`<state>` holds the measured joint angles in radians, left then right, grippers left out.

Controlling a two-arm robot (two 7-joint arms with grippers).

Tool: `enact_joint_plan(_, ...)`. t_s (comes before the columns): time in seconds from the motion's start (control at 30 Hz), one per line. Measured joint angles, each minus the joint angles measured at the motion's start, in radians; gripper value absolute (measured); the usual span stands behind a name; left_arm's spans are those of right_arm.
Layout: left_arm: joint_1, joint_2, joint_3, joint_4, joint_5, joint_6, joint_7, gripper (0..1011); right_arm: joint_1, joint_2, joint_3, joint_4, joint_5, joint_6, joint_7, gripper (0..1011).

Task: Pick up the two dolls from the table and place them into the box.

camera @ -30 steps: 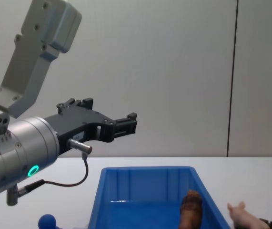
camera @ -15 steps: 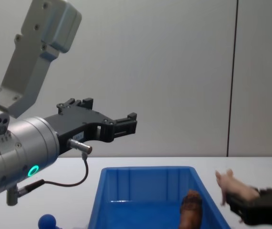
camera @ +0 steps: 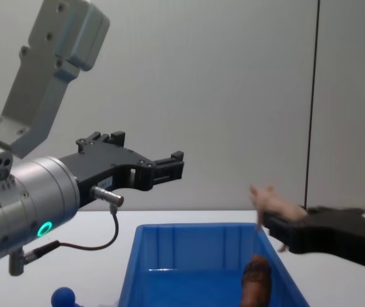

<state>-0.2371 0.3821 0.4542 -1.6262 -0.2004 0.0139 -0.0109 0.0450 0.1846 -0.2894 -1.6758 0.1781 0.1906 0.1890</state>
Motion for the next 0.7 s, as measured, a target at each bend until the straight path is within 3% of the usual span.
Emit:
enact_joint_plan(0.37, 0.0, 0.0, 0.0, 0.0, 0.0, 0.0, 0.0, 1001, 0.08, -0.048, -0.016, 0.072, -0.002, 0.023, 0.075, 395)
enact_joint_plan(0.57, 0.0, 0.0, 0.0, 0.0, 0.0, 0.0, 0.0, 1001, 0.11, -0.067, -0.022, 0.106, -0.004, 0.034, 0.097, 559)
enact_joint_plan(0.7, 0.0, 0.0, 0.0, 0.0, 0.0, 0.0, 0.0, 1001, 0.123, -0.074, -0.023, 0.122, -0.005, 0.036, 0.099, 743)
